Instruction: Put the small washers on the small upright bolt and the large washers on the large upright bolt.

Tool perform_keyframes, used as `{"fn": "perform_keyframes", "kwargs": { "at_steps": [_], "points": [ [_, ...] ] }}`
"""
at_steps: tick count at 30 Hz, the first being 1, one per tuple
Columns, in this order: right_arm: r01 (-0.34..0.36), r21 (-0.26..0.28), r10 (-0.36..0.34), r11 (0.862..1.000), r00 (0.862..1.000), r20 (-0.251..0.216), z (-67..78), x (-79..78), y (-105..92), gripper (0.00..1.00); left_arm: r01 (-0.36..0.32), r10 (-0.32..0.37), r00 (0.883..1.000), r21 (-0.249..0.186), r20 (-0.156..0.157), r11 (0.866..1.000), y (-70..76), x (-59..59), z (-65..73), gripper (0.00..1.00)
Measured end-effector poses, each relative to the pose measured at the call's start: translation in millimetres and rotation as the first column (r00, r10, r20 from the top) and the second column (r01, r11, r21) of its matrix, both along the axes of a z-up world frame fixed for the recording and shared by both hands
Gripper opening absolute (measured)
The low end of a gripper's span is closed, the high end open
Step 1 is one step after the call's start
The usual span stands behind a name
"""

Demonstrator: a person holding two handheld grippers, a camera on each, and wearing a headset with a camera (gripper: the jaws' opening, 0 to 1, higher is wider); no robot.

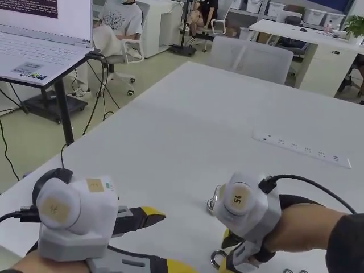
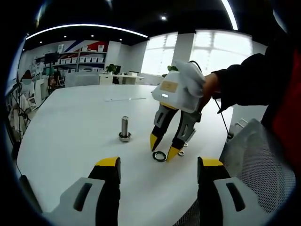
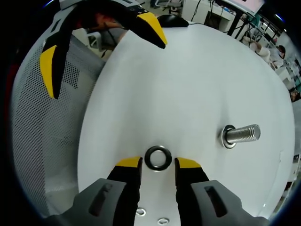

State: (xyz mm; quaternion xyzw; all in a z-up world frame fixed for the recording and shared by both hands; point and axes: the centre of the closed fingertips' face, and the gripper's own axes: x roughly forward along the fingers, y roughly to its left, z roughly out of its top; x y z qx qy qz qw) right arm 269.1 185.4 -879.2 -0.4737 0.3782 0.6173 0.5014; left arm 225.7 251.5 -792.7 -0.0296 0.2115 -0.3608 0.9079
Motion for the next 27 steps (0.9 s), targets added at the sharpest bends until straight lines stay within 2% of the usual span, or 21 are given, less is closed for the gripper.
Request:
{"fn": "perform_keyframes", "kwargs": {
  "at_steps": [8, 27],
  "points": [
    [-0.014, 0.001, 0.014, 1.0, 1.0, 0.003, 0.3, -1.4, -0.3, 0.24, 0.003, -0.003, 1.0, 0.001, -0.001, 1.0, -0.1, -0.3, 0.0, 0.65],
    [-0.016, -0.014, 0.016, 1.0, 1.0, -0.008, 0.7, 1.9, 0.8, 0.22, 0.006, -0.006, 1.0, 0.002, -0.004, 1.0, -1.1, -1.7, -0.6, 0.65]
  ]
}}
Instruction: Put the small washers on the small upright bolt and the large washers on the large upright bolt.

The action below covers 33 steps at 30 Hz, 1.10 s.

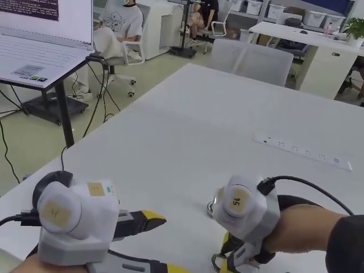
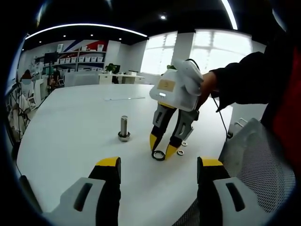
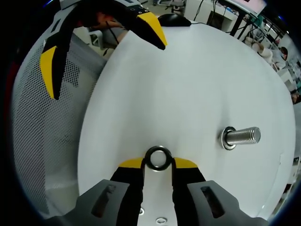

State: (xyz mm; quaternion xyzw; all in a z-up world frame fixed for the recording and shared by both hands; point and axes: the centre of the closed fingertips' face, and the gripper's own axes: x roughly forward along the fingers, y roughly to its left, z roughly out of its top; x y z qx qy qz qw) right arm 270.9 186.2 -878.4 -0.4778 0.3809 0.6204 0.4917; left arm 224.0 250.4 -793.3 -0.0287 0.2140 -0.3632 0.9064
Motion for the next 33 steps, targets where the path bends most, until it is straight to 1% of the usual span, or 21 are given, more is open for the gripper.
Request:
{"fn": "perform_keyframes", "kwargs": {
  "at_steps": [5, 9, 13, 21, 33],
  "points": [
    [0.012, 0.014, -0.012, 1.0, 1.0, -0.011, 4.9, 2.9, 3.7, 0.22, 0.0, 0.0, 1.0, -0.001, -0.002, 1.0, 0.1, -0.1, -0.7, 0.65],
    [0.011, 0.012, -0.011, 1.0, 1.0, -0.005, 6.4, 6.0, 3.8, 0.22, 0.0, 0.0, 1.0, 0.0, -0.003, 1.0, 0.4, 0.1, -1.2, 0.64],
    [0.013, 0.011, -0.013, 1.0, 1.0, -0.003, 9.1, 8.2, 2.2, 0.22, 0.0, 0.0, 1.0, 0.001, -0.004, 1.0, 0.7, 0.6, -1.8, 0.64],
    [0.033, 0.016, -0.033, 0.999, 0.999, 0.0, 18.7, 15.4, -2.7, 0.22, 0.003, -0.003, 1.0, 0.002, -0.005, 1.0, -0.2, 1.9, -2.3, 0.65],
    [0.062, 0.019, -0.062, 0.998, 0.998, 0.016, 34.1, 25.5, -12.6, 0.22, 0.02, -0.02, 1.0, 0.003, -0.005, 1.0, -4.1, 5.2, -2.3, 0.65]
  ]
}}
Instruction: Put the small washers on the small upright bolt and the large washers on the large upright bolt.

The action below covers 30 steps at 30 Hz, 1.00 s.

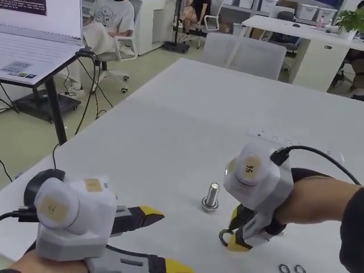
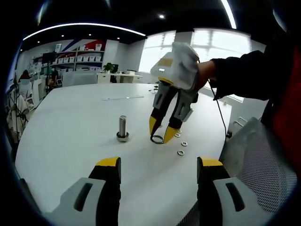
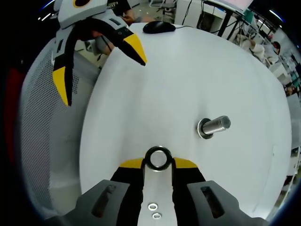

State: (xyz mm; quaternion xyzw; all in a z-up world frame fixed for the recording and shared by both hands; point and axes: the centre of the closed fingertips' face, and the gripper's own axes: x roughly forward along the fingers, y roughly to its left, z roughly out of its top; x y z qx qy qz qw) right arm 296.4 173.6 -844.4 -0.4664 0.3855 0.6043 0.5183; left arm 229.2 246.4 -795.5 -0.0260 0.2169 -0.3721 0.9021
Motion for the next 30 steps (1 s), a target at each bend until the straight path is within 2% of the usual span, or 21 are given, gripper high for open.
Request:
{"fn": "perform_keyframes", "kwargs": {
  "at_steps": [16, 24, 30],
  "points": [
    [0.008, -0.011, -0.008, 1.0, 1.0, 0.027, 28.0, 18.1, -9.6, 0.22, 0.027, -0.027, 1.0, -0.001, -0.003, 1.0, -5.8, 4.7, -0.9, 0.65],
    [-0.008, 0.014, 0.007, 1.0, 0.998, 0.062, 52.9, 32.0, 5.5, 0.22, 0.034, -0.034, 0.999, -0.003, -0.007, 0.999, -6.6, 4.5, -2.7, 0.65],
    [-0.027, 0.026, 0.025, 0.999, 0.996, 0.081, 61.1, 38.2, 19.0, 0.22, 0.033, -0.033, 0.999, -0.004, -0.008, 0.999, -6.2, 3.0, -3.4, 0.65]
  ]
}}
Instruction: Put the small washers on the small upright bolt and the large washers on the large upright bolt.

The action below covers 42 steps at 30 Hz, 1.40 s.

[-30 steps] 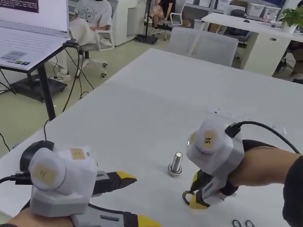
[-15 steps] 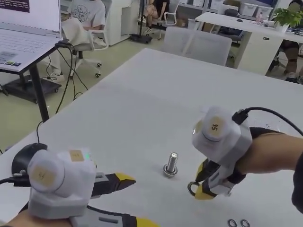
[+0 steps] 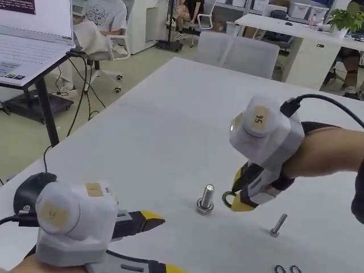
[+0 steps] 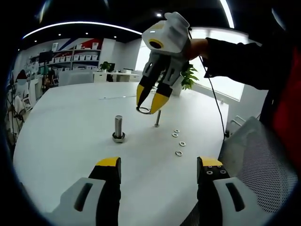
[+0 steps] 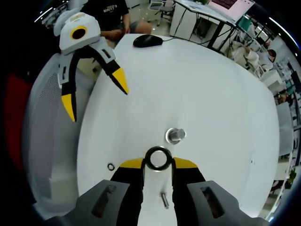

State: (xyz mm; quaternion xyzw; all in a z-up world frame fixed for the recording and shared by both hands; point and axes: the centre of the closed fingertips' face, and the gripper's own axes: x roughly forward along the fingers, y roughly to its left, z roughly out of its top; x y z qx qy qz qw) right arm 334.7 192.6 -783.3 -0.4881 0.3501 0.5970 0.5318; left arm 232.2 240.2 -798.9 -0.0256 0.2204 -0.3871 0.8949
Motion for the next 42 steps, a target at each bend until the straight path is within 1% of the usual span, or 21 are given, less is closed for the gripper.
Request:
{"fn": "perform_keyframes", "kwargs": {
  "at_steps": [11, 17, 20, 23, 25, 28, 33, 37, 42],
  "points": [
    [-0.022, 0.014, 0.021, 1.0, 1.0, 0.01, 4.4, 9.1, 19.4, 0.22, -0.011, 0.011, 1.0, 0.002, -0.004, 1.0, 1.5, -0.3, -1.7, 0.65],
    [-0.028, 0.014, 0.028, 0.999, 1.0, 0.01, 3.7, 19.1, 27.4, 0.22, -0.018, 0.019, 1.0, 0.004, -0.005, 1.0, 2.4, 0.8, -2.2, 0.65],
    [-0.034, 0.013, 0.034, 0.999, 0.999, 0.008, 3.0, 20.3, 30.5, 0.22, -0.025, 0.025, 1.0, 0.002, -0.004, 1.0, 3.6, 1.7, -1.9, 0.65],
    [-0.036, 0.007, 0.036, 0.999, 0.999, 0.004, 0.2, 23.9, 33.4, 0.22, -0.033, 0.033, 0.999, 0.002, -0.001, 0.999, 5.3, 2.4, -1.4, 0.65],
    [-0.038, 0.002, 0.038, 0.999, 0.999, 0.001, -1.4, 22.8, 33.0, 0.22, -0.039, 0.039, 0.999, 0.005, 0.001, 0.999, 7.1, 2.9, -1.6, 0.65],
    [-0.042, -0.007, 0.042, 0.999, 0.999, -0.005, -5.9, 27.9, 35.4, 0.22, -0.049, 0.049, 0.999, 0.003, -0.001, 0.999, 10.0, 3.1, -1.9, 0.65],
    [-0.042, -0.02, 0.042, 0.999, 0.999, -0.014, -10.2, 27.6, 34.9, 0.22, -0.062, 0.062, 0.998, 0.001, 0.002, 0.998, 12.9, 3.9, -1.5, 0.65],
    [-0.047, -0.031, 0.047, 0.998, 0.999, -0.017, -16.4, 30.7, 35.7, 0.22, -0.068, 0.068, 0.998, 0.001, 0.004, 0.998, 14.8, 4.7, -1.2, 0.65],
    [-0.048, -0.04, 0.047, 0.998, 0.999, -0.022, -19.4, 31.8, 35.1, 0.22, -0.074, 0.074, 0.997, 0.001, 0.01, 0.997, 15.7, 6.0, -0.2, 0.66]
  ]
}}
